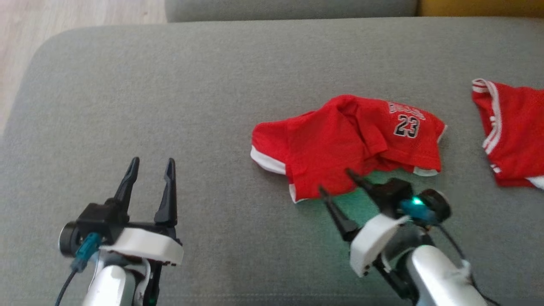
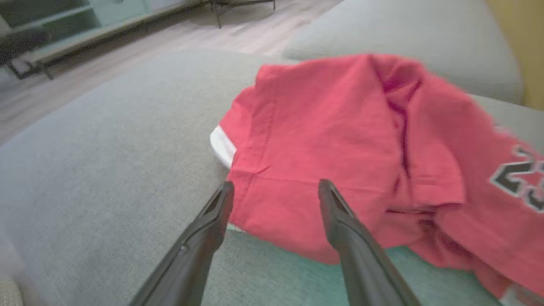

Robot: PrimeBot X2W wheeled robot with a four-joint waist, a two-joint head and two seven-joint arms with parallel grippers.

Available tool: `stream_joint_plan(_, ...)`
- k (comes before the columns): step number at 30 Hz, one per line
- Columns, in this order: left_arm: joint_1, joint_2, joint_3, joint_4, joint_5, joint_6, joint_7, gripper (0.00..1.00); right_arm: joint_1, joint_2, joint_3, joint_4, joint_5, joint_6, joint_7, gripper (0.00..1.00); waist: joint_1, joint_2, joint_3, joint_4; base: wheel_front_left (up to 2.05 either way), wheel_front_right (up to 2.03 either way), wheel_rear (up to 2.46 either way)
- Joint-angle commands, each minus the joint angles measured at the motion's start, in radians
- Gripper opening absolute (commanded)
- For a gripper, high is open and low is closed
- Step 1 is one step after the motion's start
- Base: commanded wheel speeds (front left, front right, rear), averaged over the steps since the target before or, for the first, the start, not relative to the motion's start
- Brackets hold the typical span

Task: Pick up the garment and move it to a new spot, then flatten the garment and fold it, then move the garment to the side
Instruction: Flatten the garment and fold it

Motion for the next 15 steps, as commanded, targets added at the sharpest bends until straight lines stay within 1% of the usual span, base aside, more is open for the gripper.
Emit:
stream_joint_plan(1, -0.049, 0.008, 0.033, -0.023, -0.005, -0.004, -0.007, 1.0, -0.051, -0.01, 0.056, 0.004, 0.004, -0.001, 0.015, 1.0, 0.0, 0.0, 0.019, 0.023, 0.0, 0.0, 0.0)
stream_joint_plan(3, -0.058, 0.005, 0.03, -0.018, -0.005, -0.005, -0.008, 1.0, -0.089, -0.012, 0.113, 0.046, 0.014, -0.001, 0.016, 1.0, 0.0, 0.0, 0.029, 0.035, 0.0, 0.0, 0.0)
stream_joint_plan(4, -0.058, 0.005, 0.03, -0.018, -0.005, -0.005, -0.008, 1.0, -0.089, -0.012, 0.113, 0.046, 0.014, -0.001, 0.016, 1.0, 0.0, 0.0, 0.029, 0.035, 0.0, 0.0, 0.0)
stream_joint_plan(8, -0.072, -0.001, 0.028, -0.011, -0.004, -0.008, -0.011, 1.0, -0.157, -0.02, 0.193, 0.152, 0.018, -0.001, 0.043, 1.0, 0.0, 0.0, 0.047, 0.059, 0.0, 0.0, 0.0)
stream_joint_plan(11, -0.078, -0.005, 0.027, -0.004, -0.005, -0.009, -0.012, 1.0, -0.196, -0.017, 0.222, 0.22, 0.015, -0.001, 0.042, 1.0, 0.0, 0.0, 0.055, 0.071, 0.0, 0.0, 0.0)
stream_joint_plan(14, -0.081, -0.009, 0.028, 0.0, -0.005, -0.011, -0.013, 1.0, -0.224, -0.01, 0.23, 0.288, 0.014, -0.001, 0.045, 1.0, 0.0, 0.0, 0.062, 0.077, 0.0, 0.0, 0.0)
stream_joint_plan(15, -0.081, -0.01, 0.028, 0.002, -0.004, -0.011, -0.013, 1.0, -0.23, -0.006, 0.231, 0.307, 0.018, -0.001, 0.044, 0.49, 0.0, 0.0, 0.063, 0.079, 0.0, 0.0, 0.0)
